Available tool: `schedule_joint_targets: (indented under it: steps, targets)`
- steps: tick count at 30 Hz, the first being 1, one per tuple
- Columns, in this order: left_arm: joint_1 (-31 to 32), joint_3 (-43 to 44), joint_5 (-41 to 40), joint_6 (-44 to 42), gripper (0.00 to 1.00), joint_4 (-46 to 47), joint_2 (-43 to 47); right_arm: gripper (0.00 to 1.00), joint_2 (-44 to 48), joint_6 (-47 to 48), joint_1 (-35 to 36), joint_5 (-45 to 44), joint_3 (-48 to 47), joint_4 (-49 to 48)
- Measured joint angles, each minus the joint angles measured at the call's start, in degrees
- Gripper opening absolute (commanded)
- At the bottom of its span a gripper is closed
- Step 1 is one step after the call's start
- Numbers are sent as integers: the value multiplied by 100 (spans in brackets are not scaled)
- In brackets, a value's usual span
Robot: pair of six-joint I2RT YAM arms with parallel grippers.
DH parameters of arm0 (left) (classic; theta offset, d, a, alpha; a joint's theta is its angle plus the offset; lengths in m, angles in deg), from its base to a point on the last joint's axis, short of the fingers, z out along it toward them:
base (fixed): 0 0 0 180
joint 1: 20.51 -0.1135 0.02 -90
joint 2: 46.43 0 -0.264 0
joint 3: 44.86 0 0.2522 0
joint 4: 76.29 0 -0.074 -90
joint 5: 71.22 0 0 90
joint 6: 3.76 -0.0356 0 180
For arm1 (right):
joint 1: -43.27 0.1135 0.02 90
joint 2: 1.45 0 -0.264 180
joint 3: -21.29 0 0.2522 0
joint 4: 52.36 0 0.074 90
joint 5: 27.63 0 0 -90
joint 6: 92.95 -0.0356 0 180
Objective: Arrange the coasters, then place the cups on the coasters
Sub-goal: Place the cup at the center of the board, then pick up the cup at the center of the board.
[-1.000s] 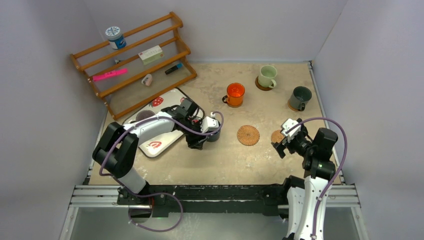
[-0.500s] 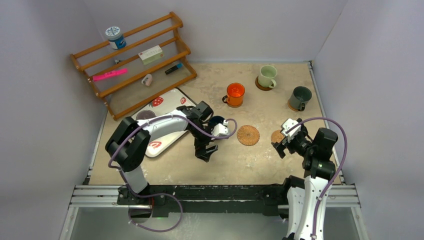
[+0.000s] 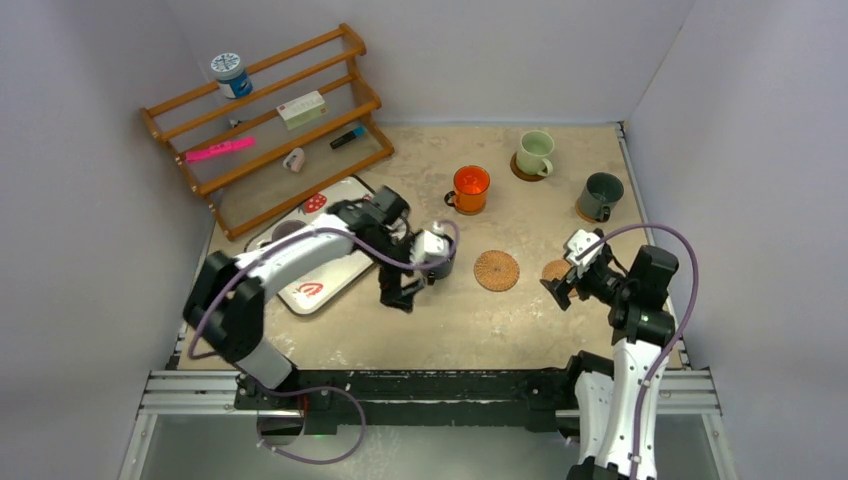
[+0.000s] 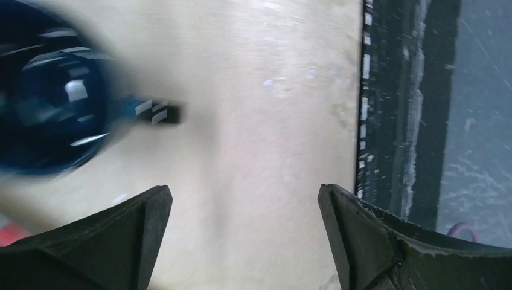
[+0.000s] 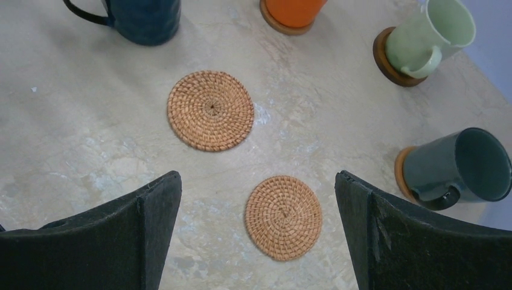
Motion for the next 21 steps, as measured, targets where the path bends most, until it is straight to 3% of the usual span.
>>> schedule_joint_targets:
  steps: [2,6,11,15,21]
  targets:
    - [-492,0,48,-2,100,79,527,99,-129,-15,0,125,-136,-72]
    - [-2087,-122,109,66,100,603,1615,99,-232,-313,2,393,-326,-404]
    - [-3375,-920,61,221,100,1296,2468,99,-664,-1178,356,251,-728,-1058]
    - [-3978,-1484,125,352,100,1587,2396,99,-1733,-1810,1655,-861,-1403,-1515]
    - [-5099,-1711,262,461,100,1961,2120,99,-2830,-2417,3659,-2542,-1357,-2188]
